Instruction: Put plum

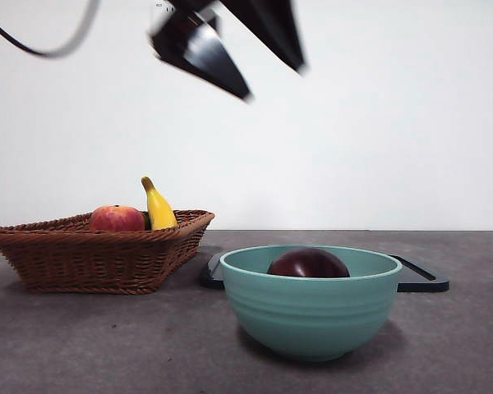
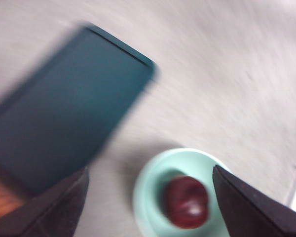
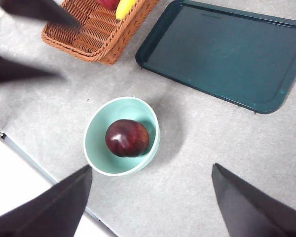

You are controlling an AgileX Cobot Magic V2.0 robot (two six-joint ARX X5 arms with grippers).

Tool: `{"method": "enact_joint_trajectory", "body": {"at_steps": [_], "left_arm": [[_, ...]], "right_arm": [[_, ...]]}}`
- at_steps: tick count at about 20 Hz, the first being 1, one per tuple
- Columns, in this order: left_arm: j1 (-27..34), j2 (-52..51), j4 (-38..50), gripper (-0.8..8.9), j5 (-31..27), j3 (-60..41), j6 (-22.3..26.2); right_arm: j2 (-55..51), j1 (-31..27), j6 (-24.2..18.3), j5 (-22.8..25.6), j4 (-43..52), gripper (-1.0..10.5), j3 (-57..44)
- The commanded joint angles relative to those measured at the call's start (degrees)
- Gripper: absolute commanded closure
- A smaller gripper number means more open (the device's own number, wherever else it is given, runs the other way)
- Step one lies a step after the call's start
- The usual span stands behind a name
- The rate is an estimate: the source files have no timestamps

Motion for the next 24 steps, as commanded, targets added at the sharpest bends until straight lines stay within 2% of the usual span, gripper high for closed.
{"method": "enact_joint_trajectory", "body": {"at_steps": [1,6,10,18,24], "left_arm": [[3.76,-4.66,-1.14,4.09,0.04,1.18,-1.11],[14.69,-14.95,-6.67,4.09,1.7,1.07,-1.84],[21.44,-21.49,-10.08,4.1,10.1,-2.56,-2.01],[22.4,-31.58,-13.07,4.12,26.08,-21.7,-2.4],[22.4,-31.61,-15.93,4.12,29.07,-22.86,-0.87]], "right_arm": [[0.28,0.24,0.42,-0.04,0.17,5.6,0.96],[0.28,0.24,0.42,-0.04,0.17,5.6,0.96],[0.28,0.24,0.42,-0.04,0.39,5.6,0.96],[0.31,0.24,0.42,-0.07,0.37,5.6,0.96],[0.33,0.28,0.48,-0.13,-0.55,5.6,0.96]]}}
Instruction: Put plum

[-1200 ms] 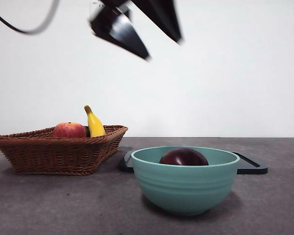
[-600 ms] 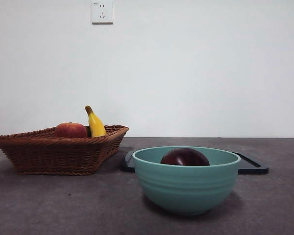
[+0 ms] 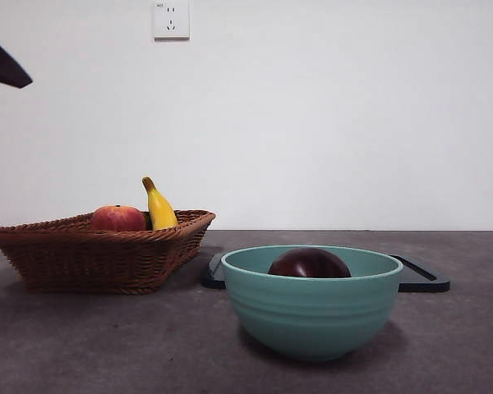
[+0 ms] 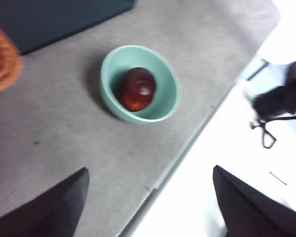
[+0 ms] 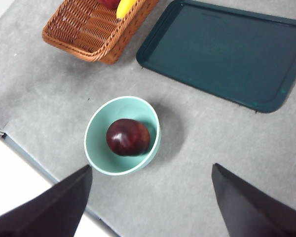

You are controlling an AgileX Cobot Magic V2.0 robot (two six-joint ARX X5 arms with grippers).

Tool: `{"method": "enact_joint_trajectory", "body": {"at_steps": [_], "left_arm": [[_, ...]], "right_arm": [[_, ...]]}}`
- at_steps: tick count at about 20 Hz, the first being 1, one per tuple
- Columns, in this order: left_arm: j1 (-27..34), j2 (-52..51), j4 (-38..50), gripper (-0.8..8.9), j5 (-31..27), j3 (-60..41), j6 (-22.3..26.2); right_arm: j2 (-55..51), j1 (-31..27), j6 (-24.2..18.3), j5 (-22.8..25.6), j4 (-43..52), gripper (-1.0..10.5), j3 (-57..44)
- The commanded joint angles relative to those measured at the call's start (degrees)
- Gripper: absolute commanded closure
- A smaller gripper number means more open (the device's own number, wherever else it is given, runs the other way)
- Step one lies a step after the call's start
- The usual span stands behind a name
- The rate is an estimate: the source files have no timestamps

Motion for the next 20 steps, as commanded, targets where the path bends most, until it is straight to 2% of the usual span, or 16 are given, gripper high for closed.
{"method": "enact_joint_trajectory", "body": {"at_steps": [1,6,9,15,20], "left_arm": [[-0.2,0.28,0.55,4.12,0.83,0.5,1.07],[-0.2,0.28,0.59,4.12,0.98,0.5,1.05],[-0.2,0.28,0.57,4.12,0.98,0.5,1.05],[-0.2,0.26,0.5,4.12,0.98,0.5,1.05],[-0.2,0.28,0.52,4.12,0.98,0.5,1.05]], "right_arm": [[0.33,0.44,0.61,-0.13,-0.26,5.6,0.96],[3.15,4.74,3.82,0.35,-0.2,5.6,0.83],[7.67,9.66,5.81,3.82,1.84,5.6,0.26],[15.76,18.99,11.3,11.39,14.99,5.6,-6.19],[20.33,22.91,15.15,13.62,26.36,6.0,-11.74]]}}
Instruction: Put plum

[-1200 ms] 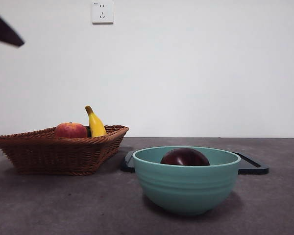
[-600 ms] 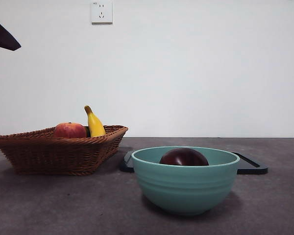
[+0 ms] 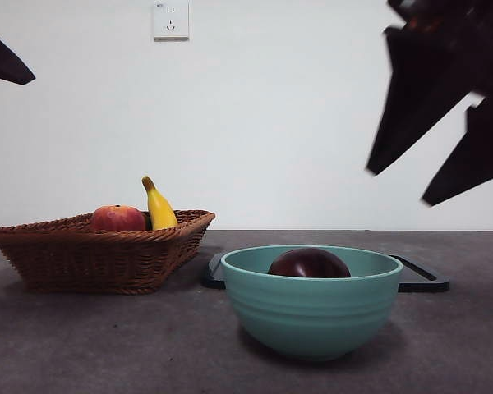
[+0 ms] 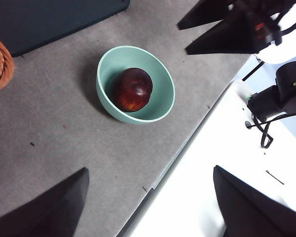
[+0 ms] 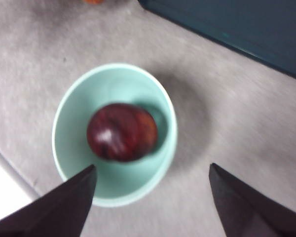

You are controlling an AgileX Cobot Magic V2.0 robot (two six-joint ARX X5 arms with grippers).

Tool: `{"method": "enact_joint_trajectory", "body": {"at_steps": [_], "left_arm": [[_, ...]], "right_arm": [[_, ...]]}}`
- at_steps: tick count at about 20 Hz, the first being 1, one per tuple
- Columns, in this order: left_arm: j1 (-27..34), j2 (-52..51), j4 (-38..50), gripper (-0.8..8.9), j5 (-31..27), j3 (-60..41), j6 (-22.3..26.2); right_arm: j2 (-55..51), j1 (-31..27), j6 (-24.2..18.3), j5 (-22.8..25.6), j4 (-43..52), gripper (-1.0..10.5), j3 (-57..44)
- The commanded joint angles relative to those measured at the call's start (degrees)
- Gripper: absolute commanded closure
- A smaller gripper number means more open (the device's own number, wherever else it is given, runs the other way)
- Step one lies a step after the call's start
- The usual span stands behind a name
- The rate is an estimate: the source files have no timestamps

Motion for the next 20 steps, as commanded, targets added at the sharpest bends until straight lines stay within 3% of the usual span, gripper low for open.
{"method": "enact_joint_trajectory", "body": {"at_steps": [1,9,12,20], "left_arm": [[-0.2,0.28,0.52,4.12,0.44,0.5,0.96],[-0.2,0.28,0.52,4.12,0.44,0.5,0.96],[-0.2,0.28,0.5,4.12,0.44,0.5,0.96],[-0.2,0.28,0.59,4.12,0.44,0.5,0.98]], "right_arm": [[2.78,1.73,2.67,2.45,3.48,6.0,-1.05],[12.92,4.96,3.23,9.11,11.58,7.0,-1.25],[15.32,4.96,3.21,9.16,13.31,8.0,-1.25],[17.18,4.96,3.19,8.57,14.64,9.2,-1.25]]}}
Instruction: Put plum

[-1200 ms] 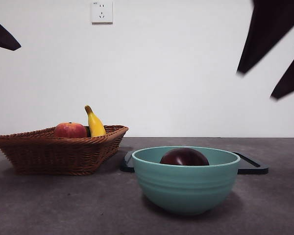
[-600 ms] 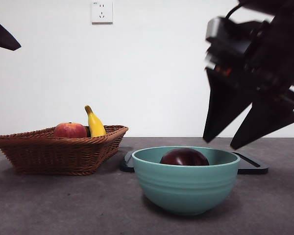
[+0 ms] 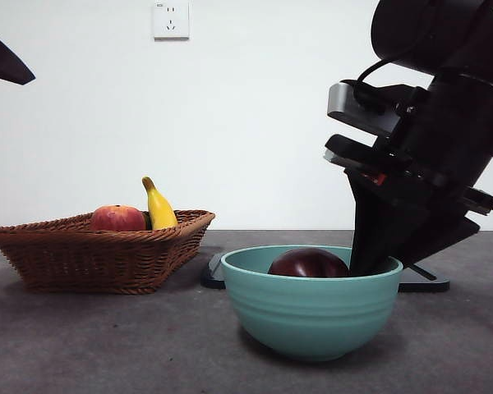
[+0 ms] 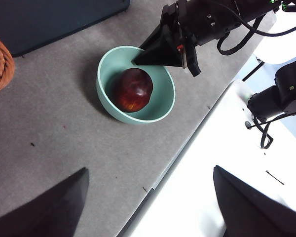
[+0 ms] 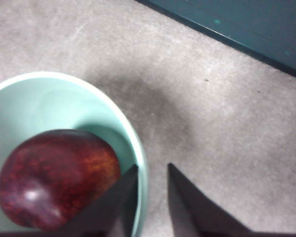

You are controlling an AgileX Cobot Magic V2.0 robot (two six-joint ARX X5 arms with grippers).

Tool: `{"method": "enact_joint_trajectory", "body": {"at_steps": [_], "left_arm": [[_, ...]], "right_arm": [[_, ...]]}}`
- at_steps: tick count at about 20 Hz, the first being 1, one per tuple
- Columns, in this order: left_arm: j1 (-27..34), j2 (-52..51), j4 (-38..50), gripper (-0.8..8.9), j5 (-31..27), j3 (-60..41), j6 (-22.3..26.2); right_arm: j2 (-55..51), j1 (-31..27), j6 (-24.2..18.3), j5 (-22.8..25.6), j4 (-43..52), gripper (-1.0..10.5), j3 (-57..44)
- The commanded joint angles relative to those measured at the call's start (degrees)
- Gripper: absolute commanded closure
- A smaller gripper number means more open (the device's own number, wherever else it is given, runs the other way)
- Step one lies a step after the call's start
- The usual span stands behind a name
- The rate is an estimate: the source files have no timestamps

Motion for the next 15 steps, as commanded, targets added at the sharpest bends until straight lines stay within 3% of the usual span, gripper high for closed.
{"method": "enact_joint_trajectory", "body": {"at_steps": [1,10,15], "left_arm": [[-0.2,0.28,0.57,4.12,0.42,0.5,0.98],[-0.2,0.28,0.87,4.11,0.42,0.5,1.14],[-0.2,0.28,0.87,4.11,0.44,0.5,1.11]], "right_arm": [[0.76,0.57,0.57,-0.11,0.85,9.4,0.24],[-1.95,0.11,1.64,-0.96,-0.37,9.4,4.96],[-0.94,-5.03,1.42,0.39,-1.66,9.4,11.74]]}}
